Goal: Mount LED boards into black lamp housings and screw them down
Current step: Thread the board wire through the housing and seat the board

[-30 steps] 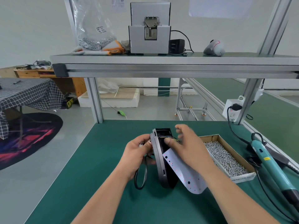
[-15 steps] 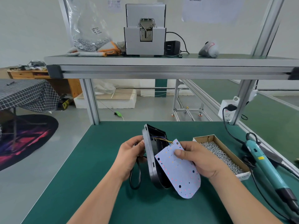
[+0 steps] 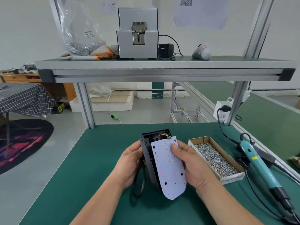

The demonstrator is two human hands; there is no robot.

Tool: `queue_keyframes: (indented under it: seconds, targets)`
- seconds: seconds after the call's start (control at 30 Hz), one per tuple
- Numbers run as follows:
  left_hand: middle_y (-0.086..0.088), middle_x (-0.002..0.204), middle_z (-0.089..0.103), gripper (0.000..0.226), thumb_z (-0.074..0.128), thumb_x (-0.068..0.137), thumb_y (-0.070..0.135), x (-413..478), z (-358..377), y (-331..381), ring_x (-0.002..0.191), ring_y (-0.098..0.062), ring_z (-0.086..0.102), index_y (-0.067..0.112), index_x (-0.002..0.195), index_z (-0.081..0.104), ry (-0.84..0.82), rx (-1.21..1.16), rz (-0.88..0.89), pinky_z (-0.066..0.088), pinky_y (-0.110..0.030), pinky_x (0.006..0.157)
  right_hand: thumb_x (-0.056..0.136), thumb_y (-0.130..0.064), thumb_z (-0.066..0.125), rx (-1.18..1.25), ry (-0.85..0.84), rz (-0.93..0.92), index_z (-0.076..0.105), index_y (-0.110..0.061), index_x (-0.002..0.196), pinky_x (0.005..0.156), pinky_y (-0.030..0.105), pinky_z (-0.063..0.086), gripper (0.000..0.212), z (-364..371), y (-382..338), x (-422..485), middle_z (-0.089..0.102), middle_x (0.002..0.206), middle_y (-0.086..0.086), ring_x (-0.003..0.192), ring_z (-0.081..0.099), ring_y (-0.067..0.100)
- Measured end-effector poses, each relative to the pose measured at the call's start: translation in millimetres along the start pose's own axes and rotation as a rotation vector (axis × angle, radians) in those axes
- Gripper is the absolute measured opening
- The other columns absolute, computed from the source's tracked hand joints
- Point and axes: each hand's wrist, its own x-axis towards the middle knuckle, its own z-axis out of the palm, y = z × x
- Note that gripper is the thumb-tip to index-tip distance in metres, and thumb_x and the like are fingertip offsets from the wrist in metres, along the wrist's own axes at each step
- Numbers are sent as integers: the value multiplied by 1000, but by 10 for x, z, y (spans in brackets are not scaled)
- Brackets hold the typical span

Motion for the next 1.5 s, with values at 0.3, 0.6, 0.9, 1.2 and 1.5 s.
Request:
queue_keyframes:
  seconds: [0.3, 0.6, 0.9, 1.2, 1.5]
  targets:
    - [11, 73, 70, 29, 63, 83, 30, 72, -13, -26, 64, -6, 52, 33, 105, 81, 276, 417, 63, 45, -25, 63, 92, -23, 72, -29, 131, 16, 73, 5, 115, 77, 40, 62, 36, -58, 5, 7, 76, 108, 25, 85, 76, 31]
    - [17, 112, 77, 48, 58, 101, 5, 70, 3, -156, 99, -6, 72, 48, 116, 73, 311, 596, 164, 60, -36, 85, 90, -27, 73, -98, 208, 31, 76, 2, 109, 80, 44, 61, 34, -44, -20, -22, 76, 111, 26, 89, 75, 34]
    - [20, 144, 56, 47, 57, 107, 12, 47, -30, -215, 130, 19, 43, 43, 143, 61, 370, 895, 258, 38, -10, 109, 94, -32, 70, -91, 293, 21, 83, -11, 97, 66, 37, 62, 25, -55, -45, -31, 79, 106, 19, 84, 78, 30]
    - [19, 99, 78, 20, 63, 108, 26, -55, 139, -150, 98, 2, 70, 43, 113, 71, 275, 770, 226, 46, -7, 80, 99, -28, 70, -71, 428, 23, 81, -9, 97, 70, 44, 64, 22, -132, -88, -2, 78, 108, 22, 87, 78, 35]
    - [17, 87, 74, 45, 63, 95, 47, -39, 221, -148, 67, 0, 60, 33, 137, 63, 201, 670, 69, 48, -27, 76, 99, -27, 71, -147, 474, -74, 80, -7, 93, 67, 38, 60, 22, -33, -54, -8, 79, 100, 20, 81, 75, 29]
